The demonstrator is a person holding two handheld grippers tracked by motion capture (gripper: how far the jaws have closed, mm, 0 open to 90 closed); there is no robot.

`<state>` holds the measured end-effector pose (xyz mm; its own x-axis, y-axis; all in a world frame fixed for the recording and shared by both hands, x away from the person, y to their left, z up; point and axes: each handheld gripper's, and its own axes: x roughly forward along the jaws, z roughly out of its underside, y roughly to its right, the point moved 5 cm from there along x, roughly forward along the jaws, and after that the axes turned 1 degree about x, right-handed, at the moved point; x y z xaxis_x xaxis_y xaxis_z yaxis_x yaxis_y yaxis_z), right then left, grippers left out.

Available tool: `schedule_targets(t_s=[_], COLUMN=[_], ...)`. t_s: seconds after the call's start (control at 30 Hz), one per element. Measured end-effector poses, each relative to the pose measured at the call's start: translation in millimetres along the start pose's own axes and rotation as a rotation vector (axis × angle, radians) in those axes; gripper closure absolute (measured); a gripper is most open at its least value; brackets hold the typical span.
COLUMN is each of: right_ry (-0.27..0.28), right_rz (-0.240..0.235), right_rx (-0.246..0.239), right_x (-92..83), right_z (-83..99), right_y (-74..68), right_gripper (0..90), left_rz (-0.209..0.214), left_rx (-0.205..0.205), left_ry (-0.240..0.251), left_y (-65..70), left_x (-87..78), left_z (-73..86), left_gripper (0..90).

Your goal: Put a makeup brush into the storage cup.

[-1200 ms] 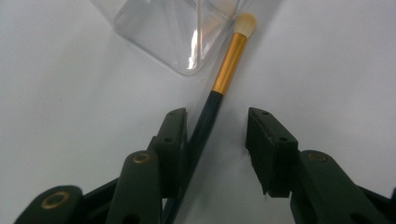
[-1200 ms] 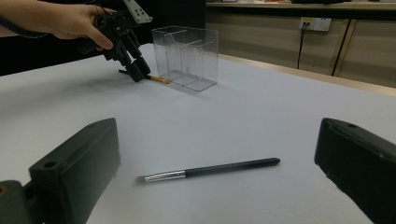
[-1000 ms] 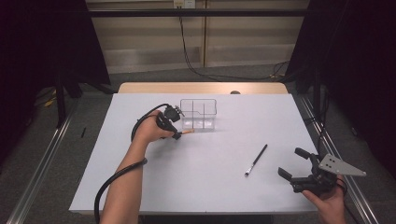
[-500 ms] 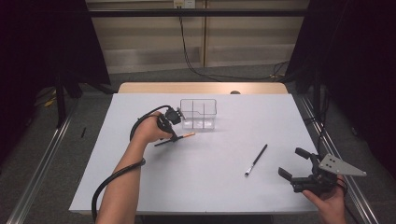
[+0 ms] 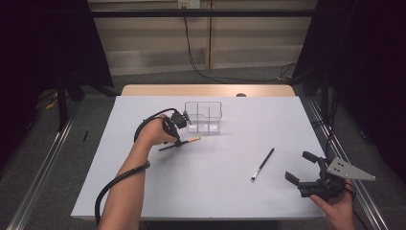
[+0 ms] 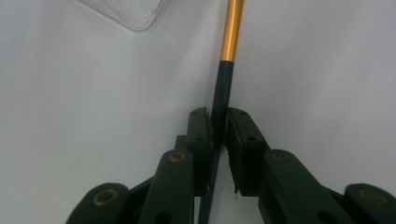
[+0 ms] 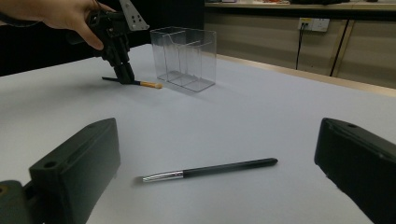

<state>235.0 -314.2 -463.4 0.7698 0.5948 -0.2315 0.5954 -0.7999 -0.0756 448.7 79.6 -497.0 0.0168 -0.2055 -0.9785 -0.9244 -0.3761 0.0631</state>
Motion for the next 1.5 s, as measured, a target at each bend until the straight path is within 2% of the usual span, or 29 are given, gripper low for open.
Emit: schedule_targets(t_s=[0.17,0.23,0.33,0.4,0.43,0.53,0.7,0.77,0.8,0.87,0.9,0.97,1.03,1.2,1.27,1.37,1.47,1.5], right_ry=[-0.002,0.002,0.003,0.003,0.004,0.004,0.005,0.008,0.008,0.005,0.004,0.005,0.005,0.004,0.004,0.002,0.000,0.000], right_rz=[-0.001,-0.001,0.003,0.004,0.004,0.002,0.007,0.008,0.008,0.008,0.006,0.004,0.005,0.005,0.006,0.004,0.003,0.002], right_rx=[0.000,0.002,0.005,0.012,0.012,0.005,0.008,0.009,0.010,0.013,0.011,0.008,0.005,0.010,0.006,0.005,0.003,0.003], right_x=[1.0,1.1,0.1,-0.2,-0.3,-0.5,-1.8,-2.1,-2.1,-1.7,-1.3,-0.5,-0.3,-0.2,-0.1,0.3,0.9,1.0], right_z=[0.6,0.4,0.2,0.1,0.1,0.1,-0.2,-0.2,0.0,0.5,0.5,0.3,-0.2,0.2,0.1,0.0,0.2,0.2], right_y=[0.4,0.6,1.6,1.7,1.7,1.4,1.8,2.4,2.6,2.4,2.1,1.6,1.4,1.7,1.7,1.1,0.8,0.7], right_gripper=[0.0,0.0,0.0,0.0,0.0,0.0,0.0,0.0,0.0,0.0,0.0,0.0,0.0,0.0,0.0,0.0,0.0,0.0], left_rz=[0.006,0.002,-0.005,-0.014,-0.016,-0.025,-0.015,-0.012,-0.023,-0.007,-0.015,0.011,0.013,0.052,0.064,0.074,0.091,0.092], left_rx=[-0.031,-0.018,-0.026,-0.005,-0.015,0.001,-0.003,0.010,0.013,0.003,0.005,-0.003,-0.010,-0.005,-0.027,-0.027,-0.052,-0.042], left_ry=[0.026,0.025,0.031,0.010,0.016,0.003,0.020,0.017,0.027,0.049,0.060,0.081,0.108,0.203,0.245,0.281,0.336,0.341], left_y=[0.3,0.0,1.5,2.2,3.6,3.9,5.5,6.2,6.5,7.8,8.0,9.5,10.2,11.8,13.1,12.4,13.6,13.2], left_x=[-0.4,-1.0,-0.8,-1.7,-1.1,-1.7,-2.1,-3.5,-4.0,-6.4,-7.3,-10.3,-13.4,-21.6,-23.1,-25.4,-26.6,-27.2], left_z=[2.1,3.0,2.5,1.7,0.8,0.7,0.4,0.0,-0.7,-2.2,-2.9,-4.1,-5.7,-9.1,-10.1,-10.1,-10.7,-10.2], left_gripper=[83.6,83.6,83.7,83.7,83.7,83.8,83.8,83.8,83.7,83.8,83.7,83.8,83.8,83.8,83.8,83.8,83.8,83.8])
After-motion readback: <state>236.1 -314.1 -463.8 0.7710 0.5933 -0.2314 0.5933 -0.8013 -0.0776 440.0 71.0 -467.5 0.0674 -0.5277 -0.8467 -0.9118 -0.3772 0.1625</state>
